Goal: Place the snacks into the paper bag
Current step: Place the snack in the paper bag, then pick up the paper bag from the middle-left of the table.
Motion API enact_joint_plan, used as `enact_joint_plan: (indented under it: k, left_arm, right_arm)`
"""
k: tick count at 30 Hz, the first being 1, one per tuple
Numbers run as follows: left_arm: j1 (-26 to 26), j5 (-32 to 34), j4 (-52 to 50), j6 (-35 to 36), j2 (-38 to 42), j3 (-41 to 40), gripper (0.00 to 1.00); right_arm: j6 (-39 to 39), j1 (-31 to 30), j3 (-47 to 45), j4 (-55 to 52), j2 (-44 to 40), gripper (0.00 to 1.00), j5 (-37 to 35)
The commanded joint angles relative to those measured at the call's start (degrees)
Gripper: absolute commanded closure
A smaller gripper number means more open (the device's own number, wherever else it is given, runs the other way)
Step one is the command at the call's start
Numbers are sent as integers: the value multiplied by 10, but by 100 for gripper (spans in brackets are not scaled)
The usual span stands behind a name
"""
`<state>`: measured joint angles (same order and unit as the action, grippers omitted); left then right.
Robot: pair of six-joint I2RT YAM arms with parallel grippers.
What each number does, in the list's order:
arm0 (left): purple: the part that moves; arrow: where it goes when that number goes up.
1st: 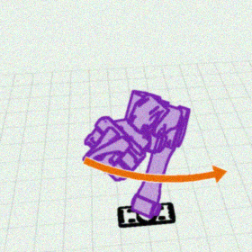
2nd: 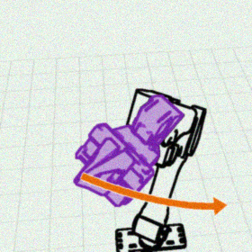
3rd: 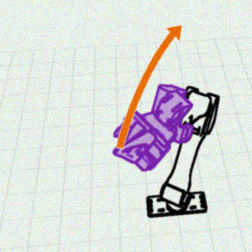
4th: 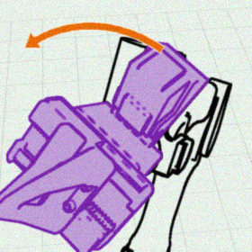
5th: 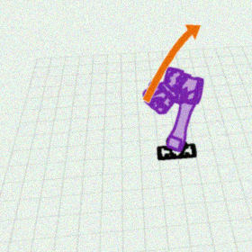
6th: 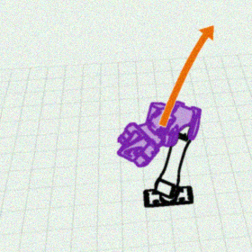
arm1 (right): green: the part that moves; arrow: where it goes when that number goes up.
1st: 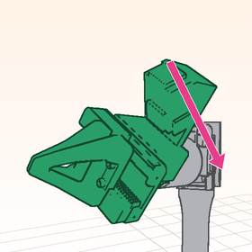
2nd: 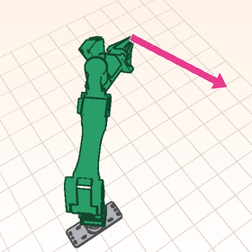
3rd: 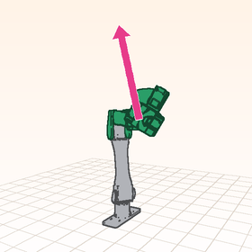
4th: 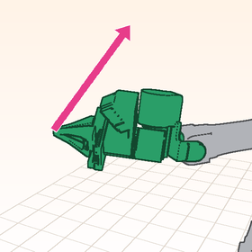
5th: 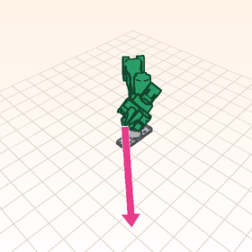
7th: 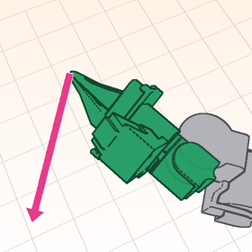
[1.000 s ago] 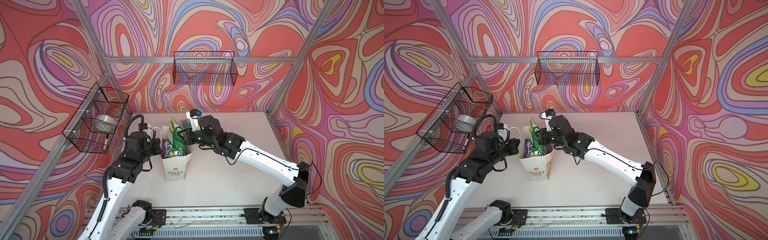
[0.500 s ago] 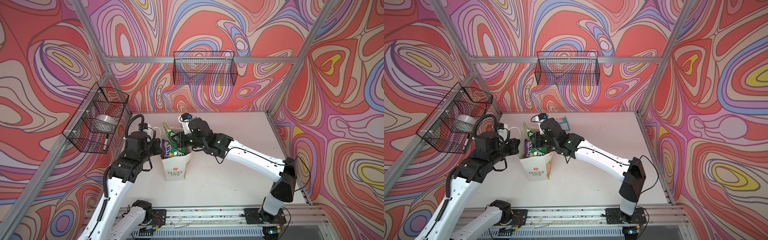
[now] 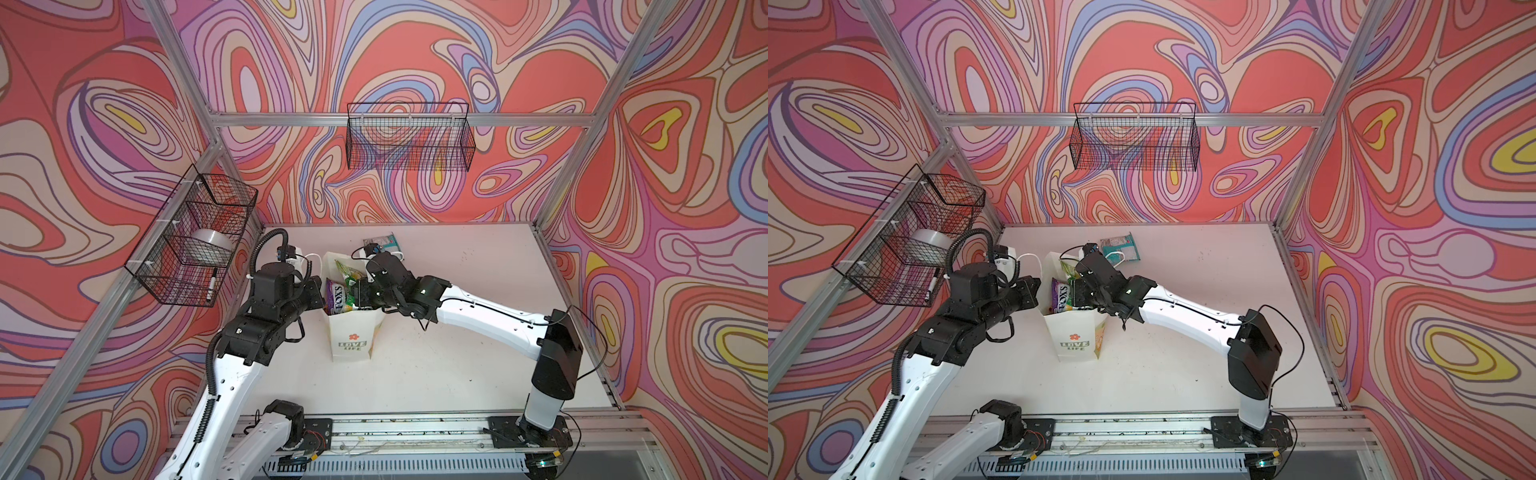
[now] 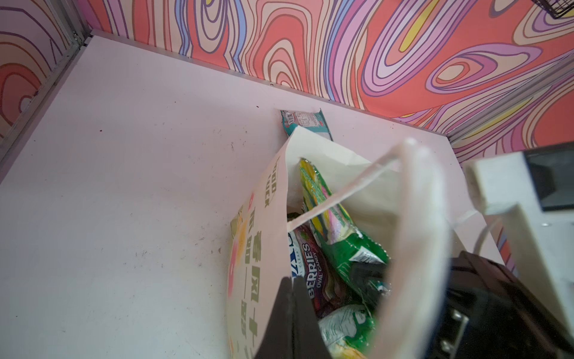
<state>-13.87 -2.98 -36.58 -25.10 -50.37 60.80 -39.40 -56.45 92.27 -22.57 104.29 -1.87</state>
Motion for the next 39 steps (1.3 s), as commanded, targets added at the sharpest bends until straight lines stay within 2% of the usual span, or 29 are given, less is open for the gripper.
enact_joint_plan:
  k: [1,3,5,7,16,19,22,25,27,36,39]
  left_arm:
    - [0,-1,12,3,4,9,100]
    - [0,0,12,4,4,9,100]
    - [0,-1,12,4,4,9,100]
    - [0,-1,12,5,4,9,100]
    - [0,0,12,4,3,8,100]
    - [0,1,11,4,2,8,100]
    - [0,3,10,5,2,9,100]
    - [0,3,10,4,2,9,100]
    - [0,2,10,3,2,9,100]
    - [0,4,9,4,-2,9,100]
    - [0,5,10,4,-1,9,100]
  right_arm:
    - [-7,-5,-7,-17,3,92,-7]
    - [0,-5,-4,-11,-2,83,5]
    - [15,-11,3,-7,-13,66,13]
    - [29,-16,21,-18,-23,55,15]
    - [106,-43,127,-96,-78,25,19]
    - [127,-44,142,-123,-120,13,-33]
    - [135,-44,136,-162,-162,3,-155]
    - [133,-44,116,-190,-187,1,-254]
    - [119,-44,98,-200,-191,2,-285]
    - [67,-44,53,-174,-134,2,-266]
    - [52,-44,46,-163,-116,13,-273]
